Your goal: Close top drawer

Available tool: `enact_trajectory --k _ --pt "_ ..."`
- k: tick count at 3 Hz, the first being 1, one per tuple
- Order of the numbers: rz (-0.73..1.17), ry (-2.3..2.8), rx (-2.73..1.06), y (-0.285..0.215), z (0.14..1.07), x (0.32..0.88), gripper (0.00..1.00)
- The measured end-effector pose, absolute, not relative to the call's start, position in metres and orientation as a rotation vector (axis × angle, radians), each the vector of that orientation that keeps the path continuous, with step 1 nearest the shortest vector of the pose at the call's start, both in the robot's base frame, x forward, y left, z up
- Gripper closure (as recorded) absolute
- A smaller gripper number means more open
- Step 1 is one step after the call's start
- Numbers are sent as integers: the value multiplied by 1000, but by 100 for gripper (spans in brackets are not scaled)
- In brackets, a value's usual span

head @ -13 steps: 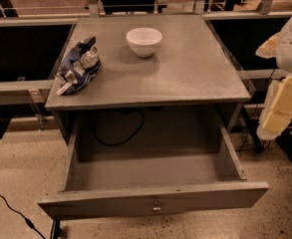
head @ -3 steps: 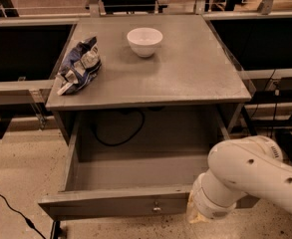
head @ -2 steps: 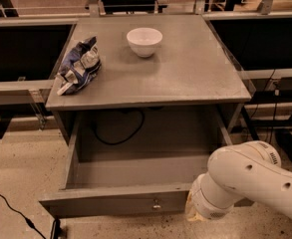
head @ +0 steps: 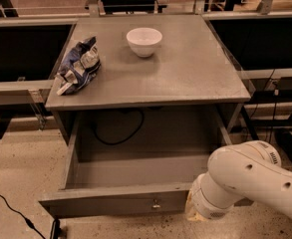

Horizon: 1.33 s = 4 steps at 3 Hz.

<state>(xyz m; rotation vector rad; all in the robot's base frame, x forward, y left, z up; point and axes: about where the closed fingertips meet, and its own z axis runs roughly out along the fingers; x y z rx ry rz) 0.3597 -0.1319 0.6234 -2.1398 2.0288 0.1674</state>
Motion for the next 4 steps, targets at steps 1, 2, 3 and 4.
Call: enact_trajectory --k 1,2,3,4 --pt "167 2029 -2140 -132 623 360 13" --pt "167 2029 -2140 -132 623 360 0" --pt "167 2029 -2140 -132 623 360 0" --pt "183 2021 -2118 -135 630 358 18"
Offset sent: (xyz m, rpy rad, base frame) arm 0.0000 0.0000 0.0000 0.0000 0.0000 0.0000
